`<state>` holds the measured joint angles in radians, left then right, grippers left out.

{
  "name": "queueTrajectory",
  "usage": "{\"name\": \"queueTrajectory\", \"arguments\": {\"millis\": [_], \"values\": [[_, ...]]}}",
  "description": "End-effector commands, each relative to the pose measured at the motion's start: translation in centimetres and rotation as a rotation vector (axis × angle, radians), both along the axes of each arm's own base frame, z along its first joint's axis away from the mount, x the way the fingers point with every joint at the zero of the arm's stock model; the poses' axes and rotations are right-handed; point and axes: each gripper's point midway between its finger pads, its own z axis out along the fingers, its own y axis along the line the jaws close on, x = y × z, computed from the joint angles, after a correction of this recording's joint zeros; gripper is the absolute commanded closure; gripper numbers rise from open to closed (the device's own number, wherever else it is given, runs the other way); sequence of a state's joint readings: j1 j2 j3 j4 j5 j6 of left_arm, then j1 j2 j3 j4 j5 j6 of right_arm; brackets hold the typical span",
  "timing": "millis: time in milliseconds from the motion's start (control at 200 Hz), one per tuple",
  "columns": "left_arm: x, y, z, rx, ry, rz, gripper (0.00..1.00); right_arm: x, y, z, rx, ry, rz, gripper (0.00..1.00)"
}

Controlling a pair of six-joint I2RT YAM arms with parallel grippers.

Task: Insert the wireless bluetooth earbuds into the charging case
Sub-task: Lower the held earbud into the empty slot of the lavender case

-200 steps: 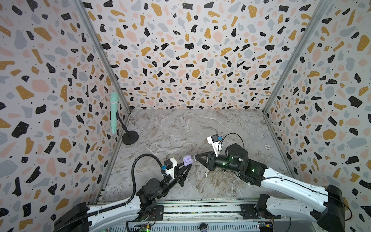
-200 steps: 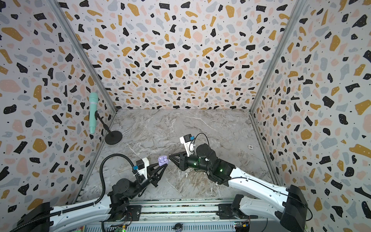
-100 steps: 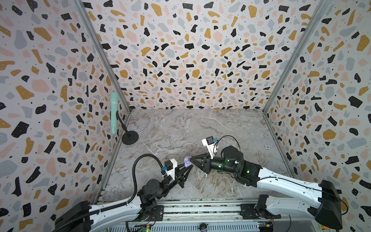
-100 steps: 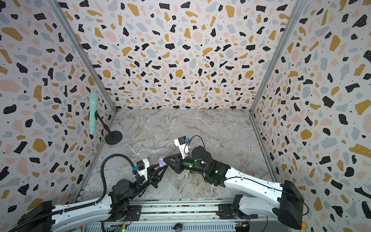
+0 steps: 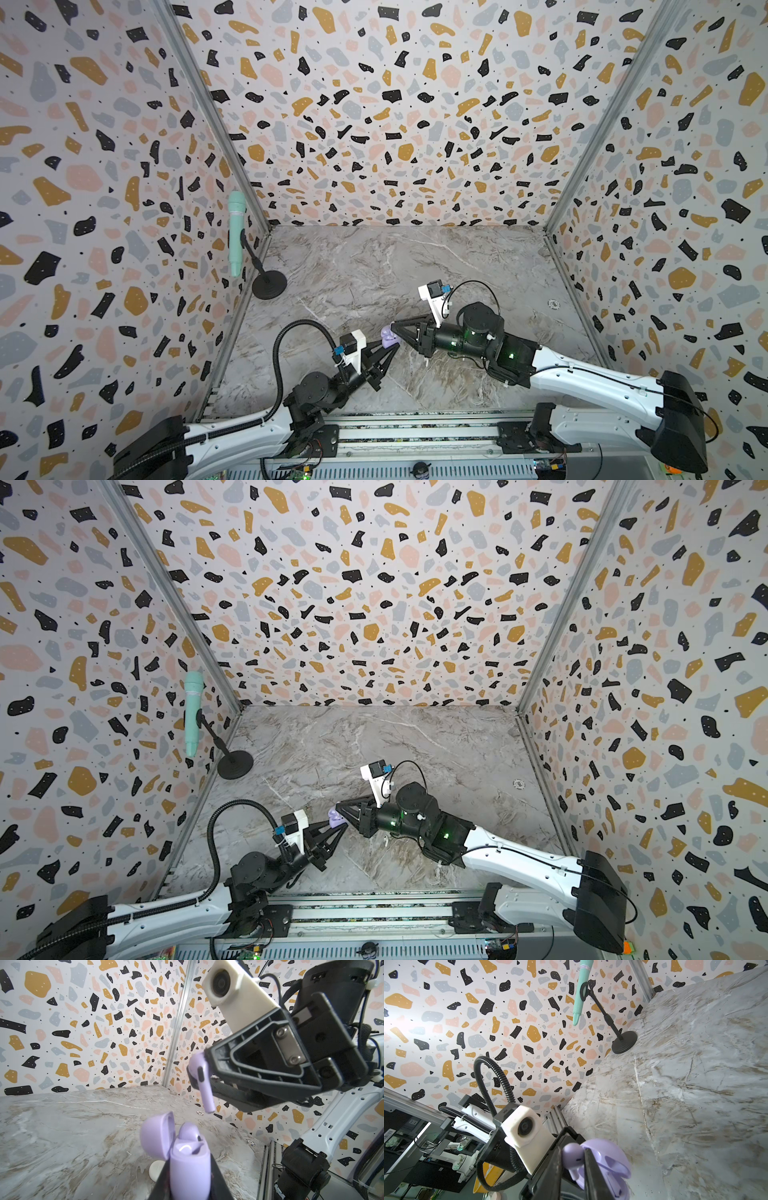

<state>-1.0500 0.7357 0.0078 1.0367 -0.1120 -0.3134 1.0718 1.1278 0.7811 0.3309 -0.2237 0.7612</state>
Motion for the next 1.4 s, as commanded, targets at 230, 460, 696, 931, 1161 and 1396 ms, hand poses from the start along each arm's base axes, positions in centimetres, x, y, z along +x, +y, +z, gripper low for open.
{"name": "queueTrajectory", "arguments": {"millis": [230,460,696,931,1161,1396], "values": [[-0.7,0.7,2.4,-0.103,-0.047,-0.016,1.0,-0.2,0.4,0.0,0.024,0.0,0.006,0.8],[-0.6,0.8,2.4,-0.103,-0.044,-0.011,1.0,-0.5,0.5,-0.3,0.026,0.005,0.013,0.81],[-0.7,1.0,2.5,-0.111,-0.047,-0.007,1.0,-0.8,0.4,-0.5,0.026,0.008,0.012,0.82],[-0.6,1.1,2.6,-0.115,-0.05,0.0,1.0,-1.1,0.2,-0.8,0.028,0.012,0.015,0.82],[-0.6,1.3,2.8,-0.12,-0.058,0.007,1.0,-1.4,0.1,-1.4,0.022,0.018,0.022,0.83],[-0.5,1.5,2.8,-0.12,-0.063,0.022,1.0,-1.6,-0.1,-1.6,0.023,0.023,0.018,0.83]]}}
